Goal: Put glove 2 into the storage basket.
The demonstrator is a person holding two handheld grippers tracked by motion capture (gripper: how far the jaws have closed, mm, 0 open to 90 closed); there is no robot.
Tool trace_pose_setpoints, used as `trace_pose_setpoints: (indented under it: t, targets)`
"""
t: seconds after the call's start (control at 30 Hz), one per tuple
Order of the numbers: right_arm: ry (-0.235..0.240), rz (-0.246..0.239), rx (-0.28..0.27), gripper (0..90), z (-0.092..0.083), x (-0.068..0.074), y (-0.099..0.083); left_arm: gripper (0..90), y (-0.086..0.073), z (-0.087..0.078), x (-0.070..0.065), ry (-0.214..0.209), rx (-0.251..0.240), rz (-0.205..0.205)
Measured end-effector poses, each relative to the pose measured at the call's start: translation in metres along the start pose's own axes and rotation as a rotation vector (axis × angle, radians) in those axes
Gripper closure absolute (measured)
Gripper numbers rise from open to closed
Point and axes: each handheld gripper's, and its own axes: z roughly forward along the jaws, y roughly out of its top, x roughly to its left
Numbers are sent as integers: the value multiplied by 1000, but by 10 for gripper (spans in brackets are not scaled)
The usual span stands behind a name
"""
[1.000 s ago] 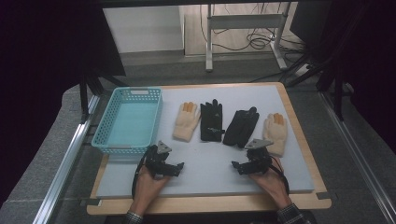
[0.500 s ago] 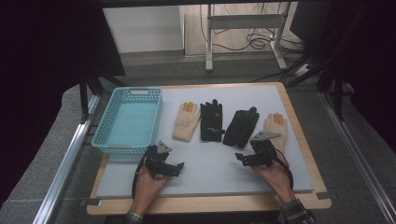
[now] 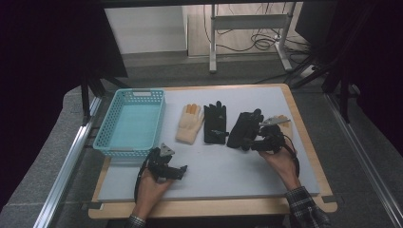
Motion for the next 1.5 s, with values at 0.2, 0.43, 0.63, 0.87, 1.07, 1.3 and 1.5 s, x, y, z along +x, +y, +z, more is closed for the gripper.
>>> trace_pose_setpoints:
  t: [0.2, 0.43, 0.63, 0.87, 1.07, 1.3, 1.5]
  targets:
    - [-34, 19, 19, 352, 16, -18, 11, 20, 0, 0, 0, 0, -1, 0]
    - [-77, 26, 6, 393, 31, -27, 26, 20, 0, 0, 0, 0, -1, 0]
    - [-119, 33, 43, 309, 56, -34, 36, 21, 0, 0, 0, 0, -2, 0]
    - [-150, 87, 96, 307, 76, -48, 24, 21, 0, 0, 0, 0, -3, 0]
    - [-153, 127, 98, 644, 70, -48, 22, 21, 0, 0, 0, 1, -3, 1]
    - [-149, 92, 80, 793, 65, -48, 19, 22, 0, 0, 0, 0, -2, 0]
    - [-124, 89, 54, 809, 53, -46, 22, 22, 0, 0, 0, 0, -2, 0]
